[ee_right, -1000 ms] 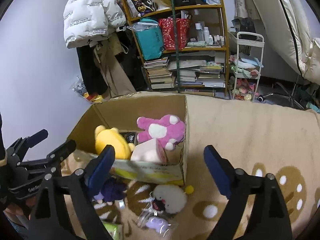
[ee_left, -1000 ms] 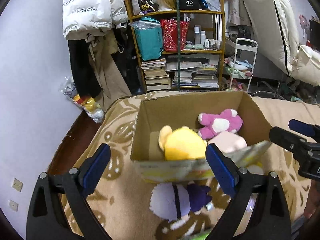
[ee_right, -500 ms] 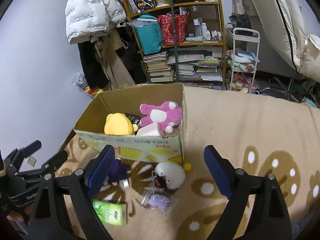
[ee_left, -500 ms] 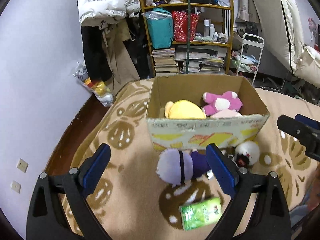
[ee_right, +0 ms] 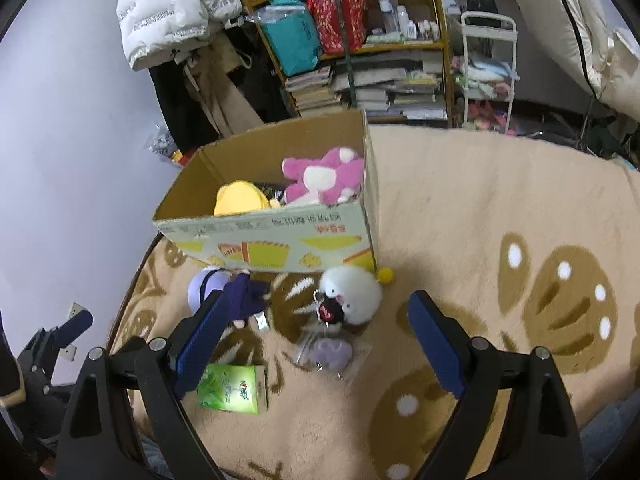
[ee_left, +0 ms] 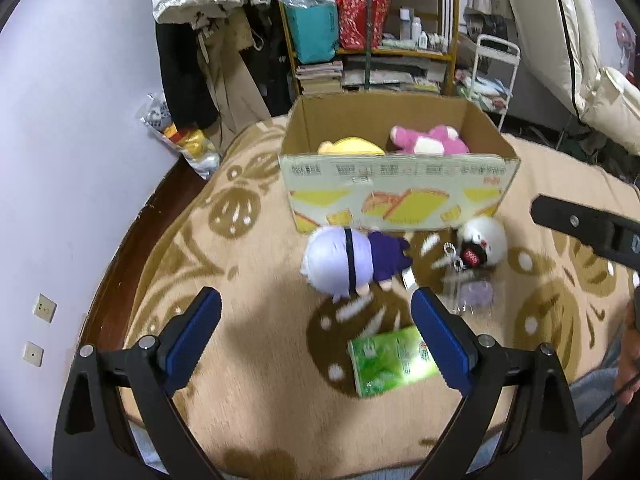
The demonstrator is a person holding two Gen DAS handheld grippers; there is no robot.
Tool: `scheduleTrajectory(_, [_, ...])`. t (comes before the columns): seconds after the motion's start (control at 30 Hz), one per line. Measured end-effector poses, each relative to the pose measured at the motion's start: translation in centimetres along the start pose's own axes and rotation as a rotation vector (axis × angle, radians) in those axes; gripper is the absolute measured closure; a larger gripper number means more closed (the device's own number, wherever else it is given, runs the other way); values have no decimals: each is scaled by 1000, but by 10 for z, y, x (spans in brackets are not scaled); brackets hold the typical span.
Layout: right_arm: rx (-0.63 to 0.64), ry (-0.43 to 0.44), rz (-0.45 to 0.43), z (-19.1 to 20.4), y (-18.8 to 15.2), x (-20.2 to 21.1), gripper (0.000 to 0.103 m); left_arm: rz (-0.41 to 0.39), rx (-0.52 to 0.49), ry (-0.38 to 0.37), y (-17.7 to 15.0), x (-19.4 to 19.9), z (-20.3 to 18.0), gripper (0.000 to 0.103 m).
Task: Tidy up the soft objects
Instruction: 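Move both tools back toward the remaining items on the rug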
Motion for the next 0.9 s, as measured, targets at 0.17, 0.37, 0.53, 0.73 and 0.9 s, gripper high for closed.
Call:
scheduleTrajectory(0.17, [-10,-1,48,0,-11,-8,8,36,-10,-8,-12,-1,-5,8])
scheduleTrajectory(0.37, [7,-3,68,5,-15,-11,8,73,16,-16,-19,-9,-5,8])
scheduleTrajectory(0.53, [27,-13,102,9,-21,-20,8,60,2,9,-20,-16,-6,8])
scheduleTrajectory(0.73, [36,-28,127,9,-23,-32,8,72,22,2,-19,-25,-6,8])
scheduleTrajectory(0.9, [32,-32,165,8,-27,-40,8,100,12,-20,-25,-34,-14,8])
Point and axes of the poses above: each gripper's, at about its wrist camera, not at the fingertips, and x roughly against the way its jaws point, z to its left, y to its top, the point moved 2 cm from there along -x, roughly the way its jaws point, and after that the axes turned 12 degrees about -z, right-handed, at the moved point
